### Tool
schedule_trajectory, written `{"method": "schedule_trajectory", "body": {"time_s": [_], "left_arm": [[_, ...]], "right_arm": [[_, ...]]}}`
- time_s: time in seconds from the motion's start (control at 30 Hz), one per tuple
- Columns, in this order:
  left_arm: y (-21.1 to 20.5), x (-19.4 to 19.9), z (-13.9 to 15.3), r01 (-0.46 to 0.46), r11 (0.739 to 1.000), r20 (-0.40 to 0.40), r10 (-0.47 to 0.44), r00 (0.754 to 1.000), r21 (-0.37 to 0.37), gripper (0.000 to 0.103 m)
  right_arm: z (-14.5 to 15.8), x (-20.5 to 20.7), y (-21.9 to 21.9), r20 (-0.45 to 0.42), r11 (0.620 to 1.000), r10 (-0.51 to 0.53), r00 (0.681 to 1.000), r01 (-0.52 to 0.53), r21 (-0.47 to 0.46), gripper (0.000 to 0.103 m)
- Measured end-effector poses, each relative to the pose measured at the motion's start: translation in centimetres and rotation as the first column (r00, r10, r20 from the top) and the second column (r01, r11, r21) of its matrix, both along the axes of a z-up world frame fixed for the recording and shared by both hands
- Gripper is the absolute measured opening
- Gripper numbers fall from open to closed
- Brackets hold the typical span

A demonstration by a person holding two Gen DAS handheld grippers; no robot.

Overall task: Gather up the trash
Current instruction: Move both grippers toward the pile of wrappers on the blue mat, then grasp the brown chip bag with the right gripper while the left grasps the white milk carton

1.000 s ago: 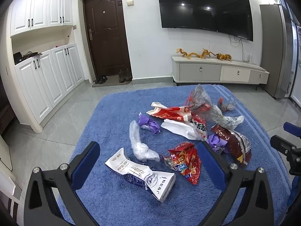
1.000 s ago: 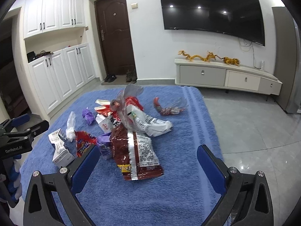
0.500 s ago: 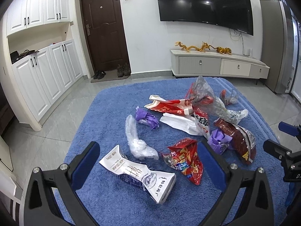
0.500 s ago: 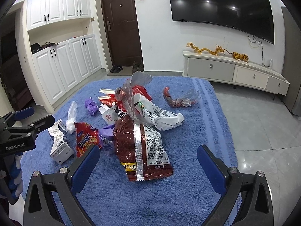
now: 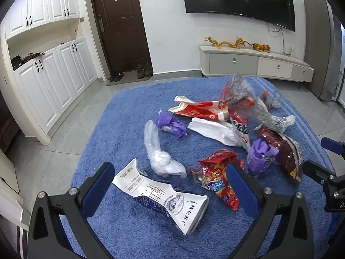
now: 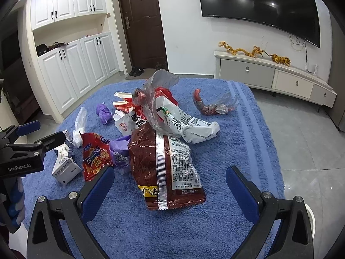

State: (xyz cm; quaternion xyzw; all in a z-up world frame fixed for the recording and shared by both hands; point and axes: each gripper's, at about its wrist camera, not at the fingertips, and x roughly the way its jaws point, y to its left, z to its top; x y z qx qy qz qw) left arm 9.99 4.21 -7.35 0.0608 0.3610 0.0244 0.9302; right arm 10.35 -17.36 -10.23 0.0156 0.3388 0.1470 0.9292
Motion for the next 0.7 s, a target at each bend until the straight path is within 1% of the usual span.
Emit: {"method": "schedule_trajectory", "body": {"time_s": [0.6, 0.7], "left_arm": [[0.7, 1.2, -1.6, -0.027, 1.000, -0.052, 0.028, 0.998, 0.012, 0.103], [0.9, 1.4, -1.9, -0.027, 1.000, -0.061, 0.028, 0.998, 0.004, 0.102]], "right_arm": [[-1.0, 1.8, 0.7, -0.026, 1.000, 0.028, 0.999, -0.029, -0.005, 0.103], [-1.1, 2.0, 0.8, -0.029, 0.999, 0.032, 0.999, -0.032, -0.009, 0.103]]}}
